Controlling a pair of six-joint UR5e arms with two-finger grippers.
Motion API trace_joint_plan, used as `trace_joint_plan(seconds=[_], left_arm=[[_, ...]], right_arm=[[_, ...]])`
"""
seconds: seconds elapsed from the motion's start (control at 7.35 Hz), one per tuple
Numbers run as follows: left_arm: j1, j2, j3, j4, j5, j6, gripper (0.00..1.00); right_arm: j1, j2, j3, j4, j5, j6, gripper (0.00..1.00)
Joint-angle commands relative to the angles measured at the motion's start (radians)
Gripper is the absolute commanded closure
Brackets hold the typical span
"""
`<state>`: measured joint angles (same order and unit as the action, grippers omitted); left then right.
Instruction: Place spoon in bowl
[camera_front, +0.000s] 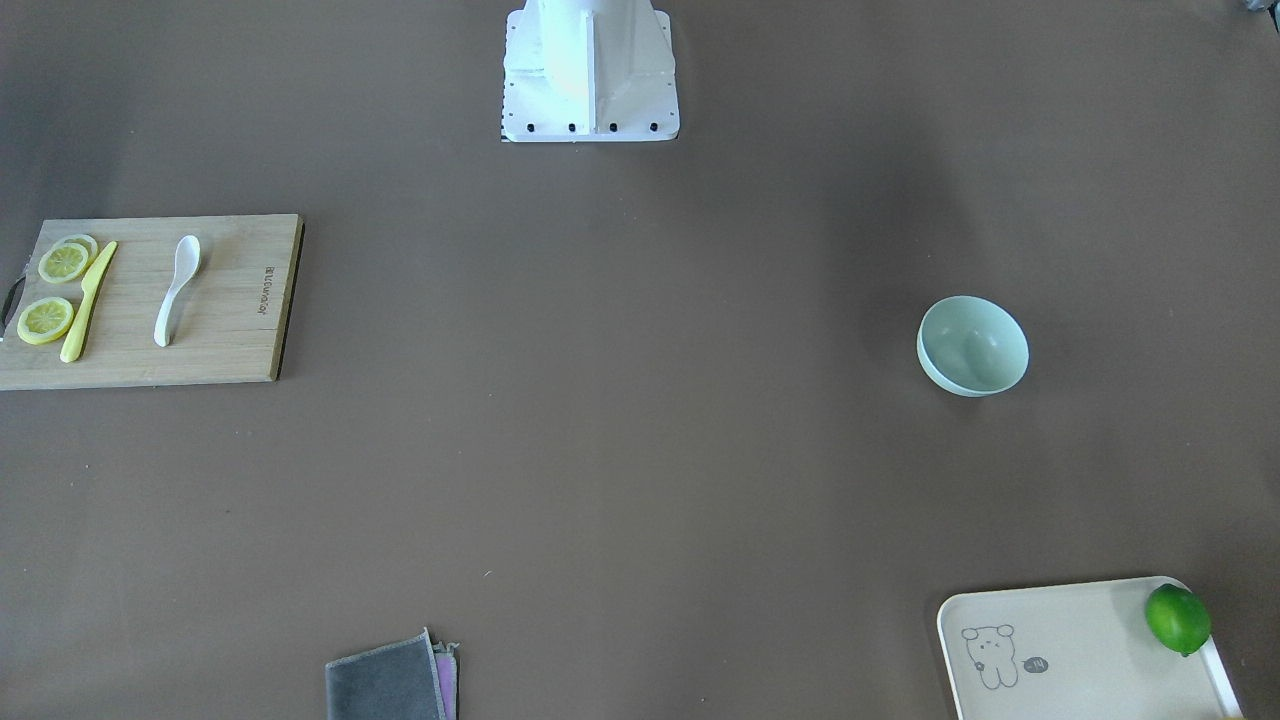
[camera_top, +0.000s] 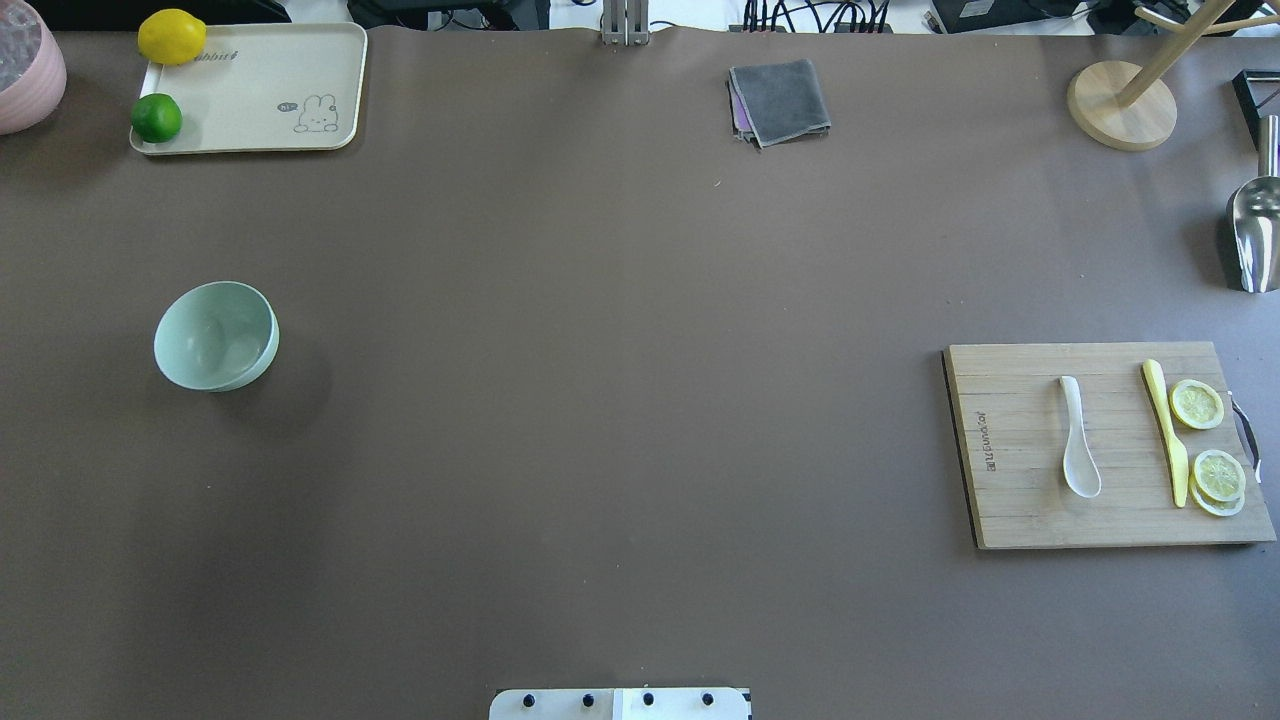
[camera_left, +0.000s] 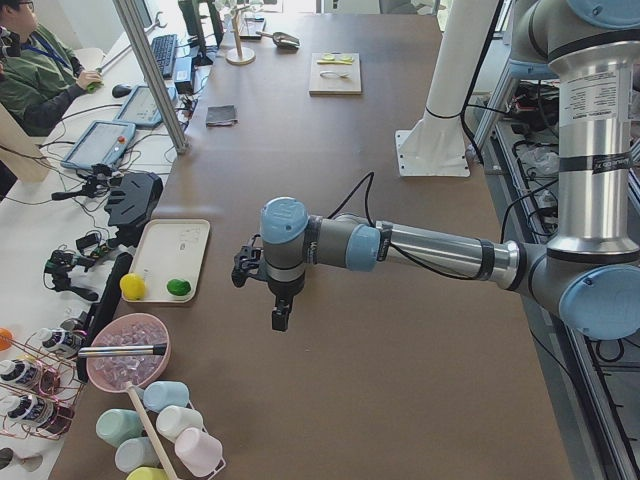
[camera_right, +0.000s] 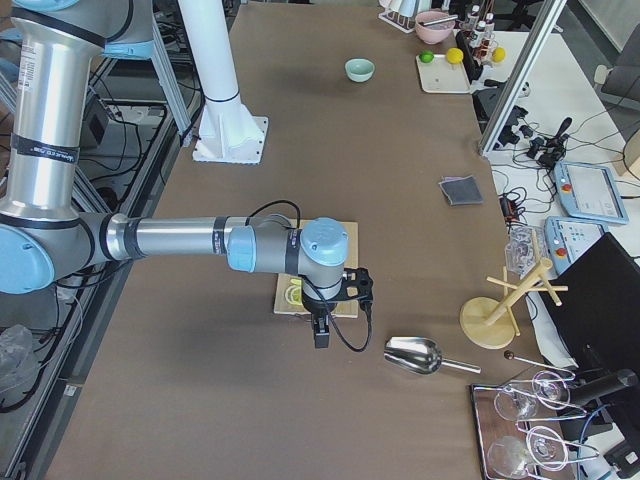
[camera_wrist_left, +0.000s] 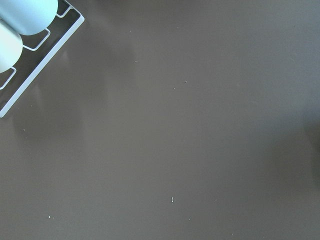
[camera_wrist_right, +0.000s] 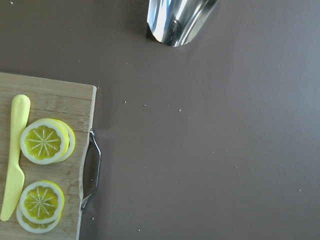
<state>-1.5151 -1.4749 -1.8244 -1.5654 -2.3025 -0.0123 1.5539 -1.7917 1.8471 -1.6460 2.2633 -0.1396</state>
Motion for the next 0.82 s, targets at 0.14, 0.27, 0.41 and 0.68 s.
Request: trace_joint_plan(seconds=[0.14,0.27,0.41,0.68], left_arm=[[0.0,0.001,-0.012,-0.001,0.0,0.0,0.02],[-0.003,0.001,-0.032,-0.001,0.0,0.0,0.02],[-0.002,-0.001,-0.044,0.001,0.003,0.0,0.02],[-0.002,-0.039,-0.056,0.001,0.002,-0.005,0.02]], right_arm=[[-0.002,0.0,0.0,0.0,0.002,-0.001,0.0],[-0.002,0.003,0.001,0.002,0.002,-0.005,0.0],[0.0,0.003,0.027,0.023,0.004,-0.003,0.0],[-0.002,0.0,0.041,0.192,0.001,0.002,0.0]])
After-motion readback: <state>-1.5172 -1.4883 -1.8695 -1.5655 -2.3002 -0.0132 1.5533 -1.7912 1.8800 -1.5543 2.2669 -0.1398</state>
